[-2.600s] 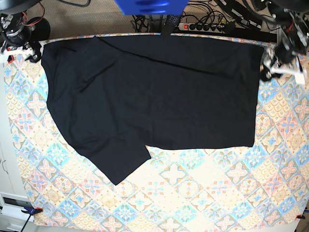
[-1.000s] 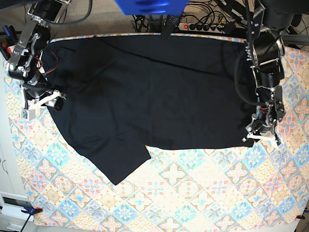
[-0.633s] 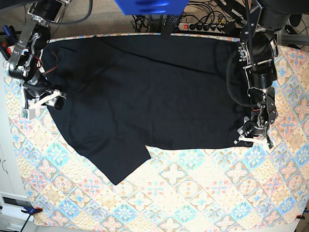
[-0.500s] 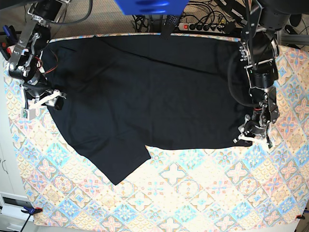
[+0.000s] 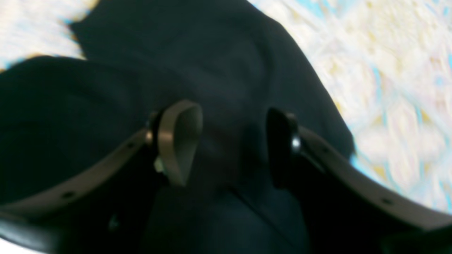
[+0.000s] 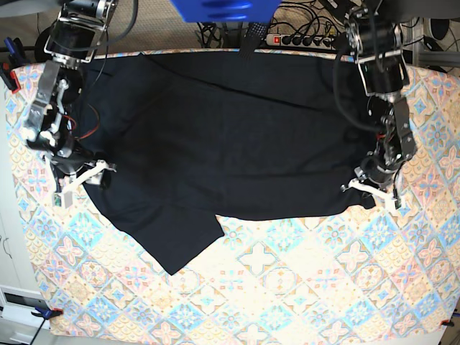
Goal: Fold the T-shirt properly
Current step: 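Grasp the hem corners and fold them up onto the shoulder edge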
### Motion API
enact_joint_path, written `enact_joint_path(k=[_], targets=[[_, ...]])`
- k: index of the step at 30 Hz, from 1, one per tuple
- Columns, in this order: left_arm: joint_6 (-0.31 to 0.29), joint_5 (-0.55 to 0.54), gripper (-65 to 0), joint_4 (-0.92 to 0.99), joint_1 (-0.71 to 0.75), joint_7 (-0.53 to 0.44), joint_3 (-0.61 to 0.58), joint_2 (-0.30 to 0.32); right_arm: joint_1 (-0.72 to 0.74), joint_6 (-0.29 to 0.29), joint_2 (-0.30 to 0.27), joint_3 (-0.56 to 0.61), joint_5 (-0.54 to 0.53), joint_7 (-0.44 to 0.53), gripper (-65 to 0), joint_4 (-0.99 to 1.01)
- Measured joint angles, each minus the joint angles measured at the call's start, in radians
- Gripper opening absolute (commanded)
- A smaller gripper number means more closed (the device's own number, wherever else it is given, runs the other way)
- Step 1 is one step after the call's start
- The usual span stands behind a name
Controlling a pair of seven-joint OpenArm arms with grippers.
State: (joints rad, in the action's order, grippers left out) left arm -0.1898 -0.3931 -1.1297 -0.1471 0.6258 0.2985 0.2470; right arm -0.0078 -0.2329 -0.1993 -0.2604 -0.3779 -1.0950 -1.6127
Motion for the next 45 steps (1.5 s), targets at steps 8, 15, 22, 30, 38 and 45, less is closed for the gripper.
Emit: enact_joint_path(k=[8, 15, 22, 30, 38, 45], targets=[[-0.001, -0.019, -65.0, -0.202, 0.136, 0.010, 0.000, 0.000, 0.173, -0.009, -0.074, 0.148, 0.018, 0.136, -24.3, 0.247], [0.000, -0.149, -65.0, -0.324, 0.234, 0.064, -0.006, 0.012, 0.320, -0.004, -0.153, 0.264, 0.031, 0.281, -21.0, 0.571], [-0.001, -0.213, -65.0, -0.435, 0.328, 0.062, -0.002, 0.019, 0.427, -0.059, -0.207, 0.383, 0.035, 0.414, -21.0, 0.792], [0.001, -0.211, -65.0, -0.494, 0.388, 0.062, -0.002, 0.016, 0.455, -0.077, -0.214, 0.499, 0.031, 0.575, -20.9, 0.962], [-0.002, -0.211, -65.0, -0.549, 0.418, 0.063, -0.002, 0.017, 0.499, -0.077, -0.214, 0.628, 0.021, 0.706, -21.0, 1.076], [-0.001, -0.213, -65.0, -0.551, 0.419, 0.062, -0.002, 0.017, 0.504, -0.304, -0.225, 0.658, 0.028, 0.729, -40.9, 1.100]])
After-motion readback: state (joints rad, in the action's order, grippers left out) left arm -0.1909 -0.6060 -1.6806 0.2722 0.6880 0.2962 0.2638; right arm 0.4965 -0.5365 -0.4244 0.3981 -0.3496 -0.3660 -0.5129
